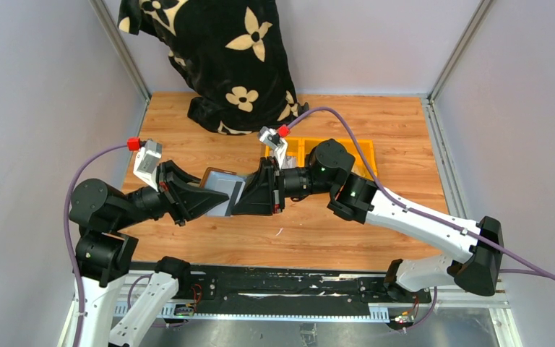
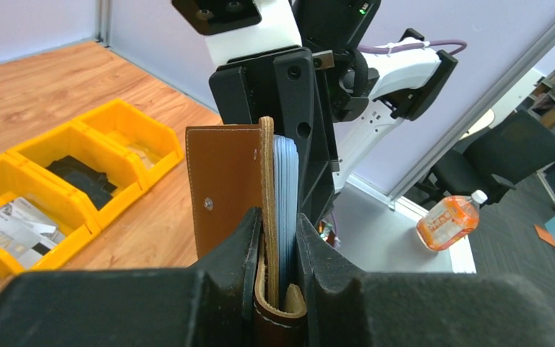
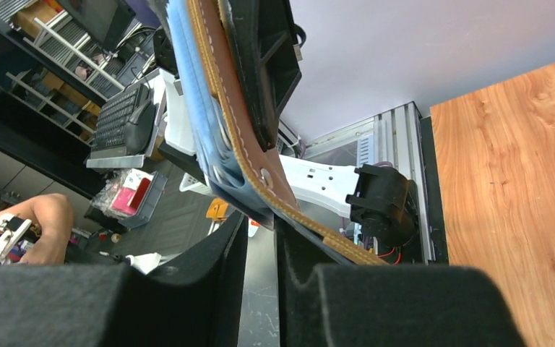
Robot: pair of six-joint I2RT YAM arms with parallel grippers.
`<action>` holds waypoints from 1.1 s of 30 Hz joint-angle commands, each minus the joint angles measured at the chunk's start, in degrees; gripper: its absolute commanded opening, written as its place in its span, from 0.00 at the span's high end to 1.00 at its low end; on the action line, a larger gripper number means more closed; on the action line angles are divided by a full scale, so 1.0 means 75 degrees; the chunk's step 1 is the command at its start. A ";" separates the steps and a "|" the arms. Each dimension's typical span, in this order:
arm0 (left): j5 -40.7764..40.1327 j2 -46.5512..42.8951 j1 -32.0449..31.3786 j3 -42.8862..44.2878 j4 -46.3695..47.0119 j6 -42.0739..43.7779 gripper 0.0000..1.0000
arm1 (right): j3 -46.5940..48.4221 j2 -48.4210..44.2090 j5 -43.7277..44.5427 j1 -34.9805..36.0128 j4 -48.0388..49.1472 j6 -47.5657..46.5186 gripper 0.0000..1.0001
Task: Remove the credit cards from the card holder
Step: Remove the credit card from the card holder.
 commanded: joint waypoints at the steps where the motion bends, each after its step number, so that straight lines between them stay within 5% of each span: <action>1: 0.0585 -0.0081 -0.0061 -0.0212 -0.0127 0.0006 0.89 | 0.0419 0.0107 0.1052 -0.0049 0.0755 0.0362 0.77; 4: 0.0567 -0.0133 -0.0061 -0.0241 -0.0211 0.0109 0.89 | 0.0327 0.0006 0.1085 -0.0049 0.0993 0.0359 0.78; 7: 0.0571 -0.0152 -0.0061 -0.0288 -0.0242 0.0125 0.88 | 0.0218 -0.0062 0.0934 -0.0040 0.1276 0.0376 0.97; 11: 0.0751 -0.0152 -0.0061 -0.0450 0.0083 -0.0266 0.61 | 0.0114 -0.0115 0.0567 0.0028 0.1582 0.0300 1.00; 14: 0.1038 -0.0143 -0.0061 -0.0659 0.0706 -0.1011 0.55 | 0.0235 -0.0047 0.0302 0.0121 0.1433 0.0133 1.00; 33: 0.1295 0.0148 -0.0061 -0.0271 0.1619 -0.2070 0.75 | -0.0791 -0.0909 0.0037 0.0162 0.0914 -0.0292 1.00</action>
